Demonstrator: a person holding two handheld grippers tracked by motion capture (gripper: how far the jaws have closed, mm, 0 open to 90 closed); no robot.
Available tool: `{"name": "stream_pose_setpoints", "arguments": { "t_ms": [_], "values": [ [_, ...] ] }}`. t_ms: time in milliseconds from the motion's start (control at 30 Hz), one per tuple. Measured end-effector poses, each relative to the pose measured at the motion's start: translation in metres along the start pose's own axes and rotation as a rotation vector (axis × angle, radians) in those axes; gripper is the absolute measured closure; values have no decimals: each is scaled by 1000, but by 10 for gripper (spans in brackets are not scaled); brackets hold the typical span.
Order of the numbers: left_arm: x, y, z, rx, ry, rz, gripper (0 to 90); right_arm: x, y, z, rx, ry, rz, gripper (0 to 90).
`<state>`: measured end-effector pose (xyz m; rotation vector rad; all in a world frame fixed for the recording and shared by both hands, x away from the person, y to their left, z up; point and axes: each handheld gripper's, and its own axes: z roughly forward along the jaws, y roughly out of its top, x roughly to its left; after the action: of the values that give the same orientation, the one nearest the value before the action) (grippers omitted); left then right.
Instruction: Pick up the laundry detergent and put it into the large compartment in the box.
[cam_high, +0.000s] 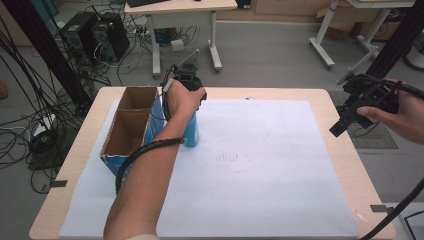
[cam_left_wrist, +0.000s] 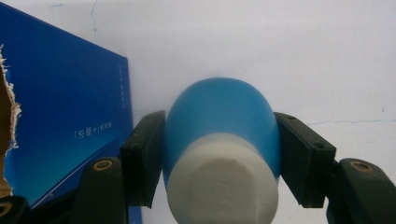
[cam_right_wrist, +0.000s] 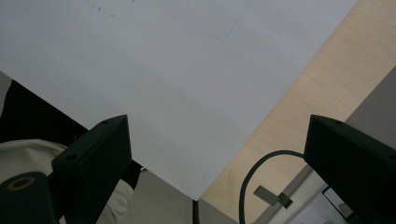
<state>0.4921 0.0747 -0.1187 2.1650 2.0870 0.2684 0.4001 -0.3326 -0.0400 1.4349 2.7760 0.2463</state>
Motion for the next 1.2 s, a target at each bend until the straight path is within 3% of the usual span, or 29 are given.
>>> {"name": "stream_pose_setpoints", "arguments": {
  "t_ms": [300, 367, 500, 533, 567, 633, 667, 700, 833, 867, 900, 967, 1000, 1200],
  "values": [
    [3, -8, -32, -42, -7, 7, 384, 5, -4, -4, -7, -3, -4, 78],
    [6, -15, -52, -68, -15, 8, 384, 6, -6, -4, -12, -3, -6, 78],
    [8, -19, -69, -78, -16, 12, 384, 8, -4, -4, -9, -3, -10, 78],
    [8, -23, -84, -88, -7, 17, 384, 10, -4, -4, -12, -2, -16, 78],
    [8, -23, -84, -88, -7, 17, 384, 10, -4, -4, -12, -2, -16, 78],
    [6, -31, -103, -103, 10, 19, 384, 13, -3, -5, -16, 1, -27, 78],
    [6, -31, -103, -103, 10, 19, 384, 13, -3, -5, -16, 1, -27, 78],
    [8, -35, -114, -106, 15, 21, 384, 15, -2, -5, -18, 6, -31, 78],
    [11, -39, -132, -105, 14, 18, 384, 19, -1, -5, -19, 10, -42, 78],
    [12, -43, -144, -111, 17, 24, 384, 21, 0, -5, -21, 9, -47, 79],
    [12, -43, -144, -111, 17, 24, 384, 21, 0, -5, -21, 9, -47, 79],
    [12, -46, -154, -115, 21, 27, 384, 25, 2, -6, -23, 11, -54, 78],
    [13, -49, -167, -123, 22, 28, 384, 26, 2, -7, -26, 9, -58, 78],
    [21, -59, -195, -148, 8, 27, 384, 34, 3, -10, -34, 9, -69, 78]
  ]
}}
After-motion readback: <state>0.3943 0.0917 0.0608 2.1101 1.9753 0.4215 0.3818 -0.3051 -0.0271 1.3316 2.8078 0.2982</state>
